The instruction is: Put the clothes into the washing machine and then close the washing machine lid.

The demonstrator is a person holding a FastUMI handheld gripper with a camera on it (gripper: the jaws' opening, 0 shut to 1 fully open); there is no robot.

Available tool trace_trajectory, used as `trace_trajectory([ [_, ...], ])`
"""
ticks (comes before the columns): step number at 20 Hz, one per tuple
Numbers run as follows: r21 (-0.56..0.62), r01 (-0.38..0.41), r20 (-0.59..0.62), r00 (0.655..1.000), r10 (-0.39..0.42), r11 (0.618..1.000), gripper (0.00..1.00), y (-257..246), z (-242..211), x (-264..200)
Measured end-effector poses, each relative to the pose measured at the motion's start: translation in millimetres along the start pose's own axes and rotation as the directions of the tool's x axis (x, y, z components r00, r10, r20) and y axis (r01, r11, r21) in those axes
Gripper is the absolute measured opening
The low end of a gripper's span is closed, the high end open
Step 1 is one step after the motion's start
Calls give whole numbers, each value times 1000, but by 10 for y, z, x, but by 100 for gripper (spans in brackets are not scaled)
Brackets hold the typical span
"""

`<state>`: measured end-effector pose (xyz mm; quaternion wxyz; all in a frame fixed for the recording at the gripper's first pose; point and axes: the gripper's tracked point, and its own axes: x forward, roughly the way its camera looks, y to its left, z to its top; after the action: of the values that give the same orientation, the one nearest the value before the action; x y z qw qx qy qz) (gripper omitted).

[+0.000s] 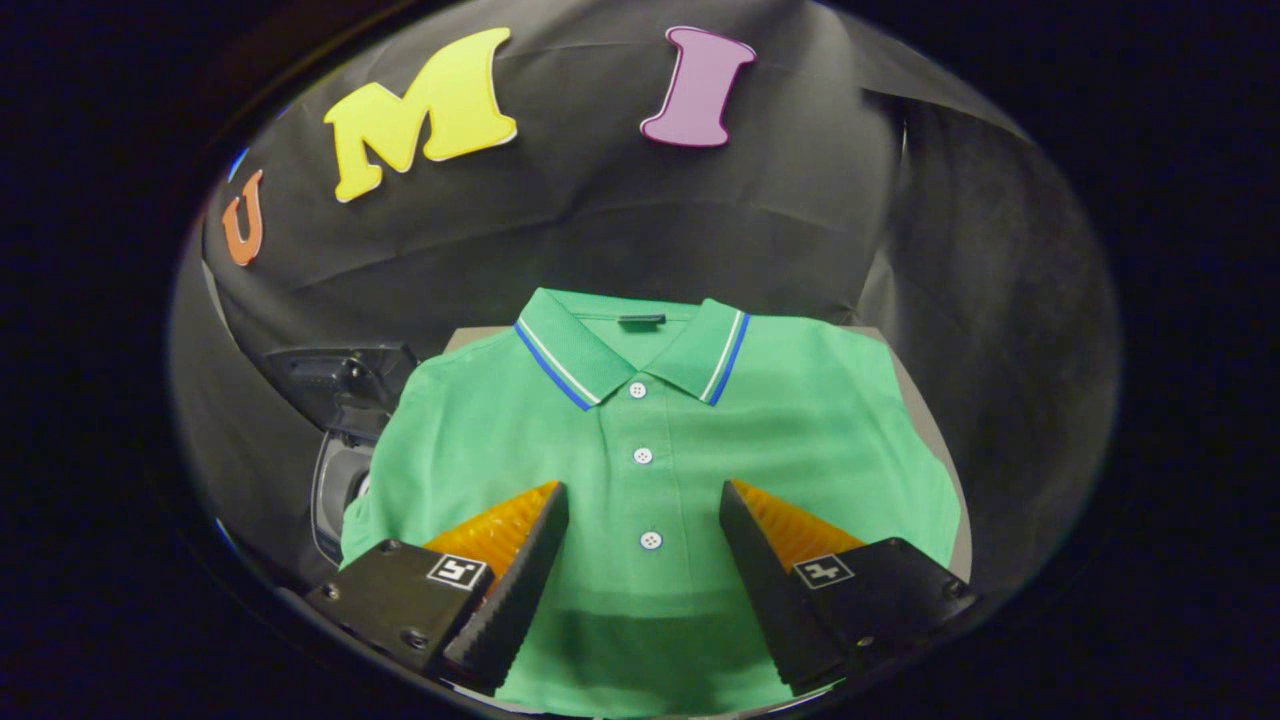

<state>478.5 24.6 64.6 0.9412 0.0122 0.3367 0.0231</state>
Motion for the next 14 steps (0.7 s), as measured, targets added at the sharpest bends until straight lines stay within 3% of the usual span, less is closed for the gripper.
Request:
trace_trajectory([
  [3,-12,3,-16,1000,-3,1000,86,23,13,-16],
  [7,-11,25,-21,999,-25,1000,50,79,-3,11],
  [10,-21,30,-52,998,-31,999,35,100,-23,23],
  [12,-30,39,-62,997,-41,999,12,106,-10,26],
  [14,-49,34,-56,998,-37,998,7,108,-4,18],
])
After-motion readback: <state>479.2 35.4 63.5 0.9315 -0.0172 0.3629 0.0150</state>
